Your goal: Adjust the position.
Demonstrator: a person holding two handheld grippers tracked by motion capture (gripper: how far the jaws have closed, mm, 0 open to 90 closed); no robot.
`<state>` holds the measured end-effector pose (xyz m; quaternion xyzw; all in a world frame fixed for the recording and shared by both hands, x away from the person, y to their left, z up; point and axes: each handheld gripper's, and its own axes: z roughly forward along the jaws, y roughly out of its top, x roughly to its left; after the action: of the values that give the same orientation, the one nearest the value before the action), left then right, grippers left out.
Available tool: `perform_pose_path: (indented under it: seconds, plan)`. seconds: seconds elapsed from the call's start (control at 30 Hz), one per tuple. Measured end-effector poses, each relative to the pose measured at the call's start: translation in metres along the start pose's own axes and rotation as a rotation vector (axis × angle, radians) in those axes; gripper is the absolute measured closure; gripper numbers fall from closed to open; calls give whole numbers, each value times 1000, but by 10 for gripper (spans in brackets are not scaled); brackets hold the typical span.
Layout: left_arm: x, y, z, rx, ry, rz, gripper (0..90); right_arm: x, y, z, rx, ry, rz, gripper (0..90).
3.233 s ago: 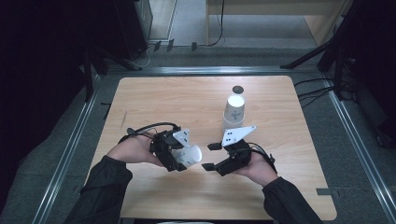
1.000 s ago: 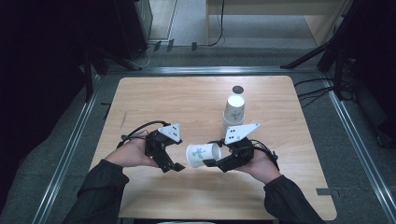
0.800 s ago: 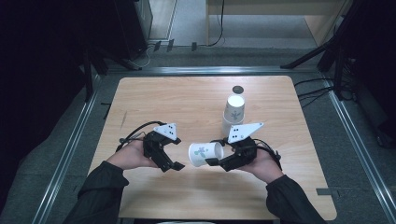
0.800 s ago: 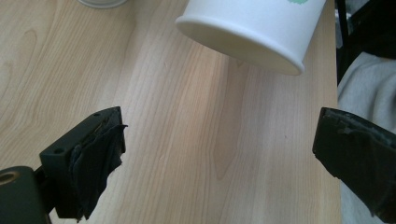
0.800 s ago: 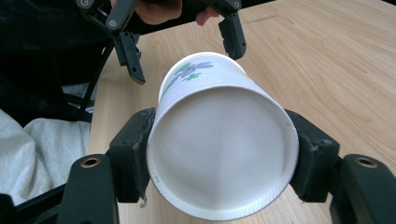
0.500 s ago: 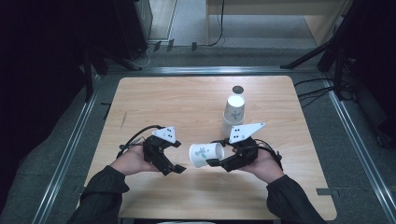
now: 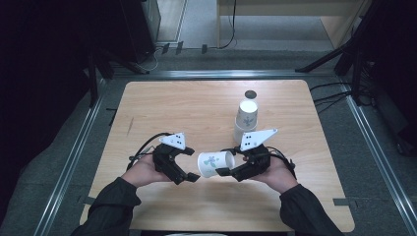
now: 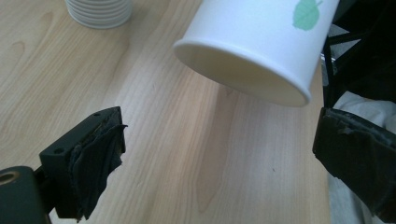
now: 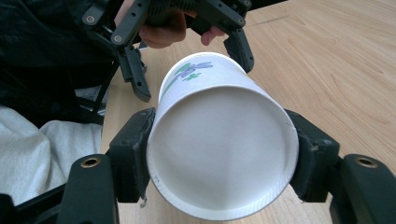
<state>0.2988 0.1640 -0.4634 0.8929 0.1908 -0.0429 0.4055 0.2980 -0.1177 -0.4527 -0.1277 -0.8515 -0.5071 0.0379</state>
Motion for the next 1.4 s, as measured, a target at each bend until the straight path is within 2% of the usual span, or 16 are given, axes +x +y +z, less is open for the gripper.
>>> perform_pose_path:
  seconds: [0.2,0.3,0.5,0.77,1.4]
  plan:
    - [2,0,2,-37,-20,-1,26,-2,0,0,-11,4,8,340]
    - [4,0,5,-32,-16,4,27,-3,0,1,-13,6,16,341]
    - [6,3,8,-46,-41,0,27,-1,-1,1,-13,6,21,341]
    - [4,10,12,-78,-70,26,27,-2,1,-1,-36,13,23,342]
    - [-3,8,18,-145,-152,62,47,-1,4,10,-49,69,38,343]
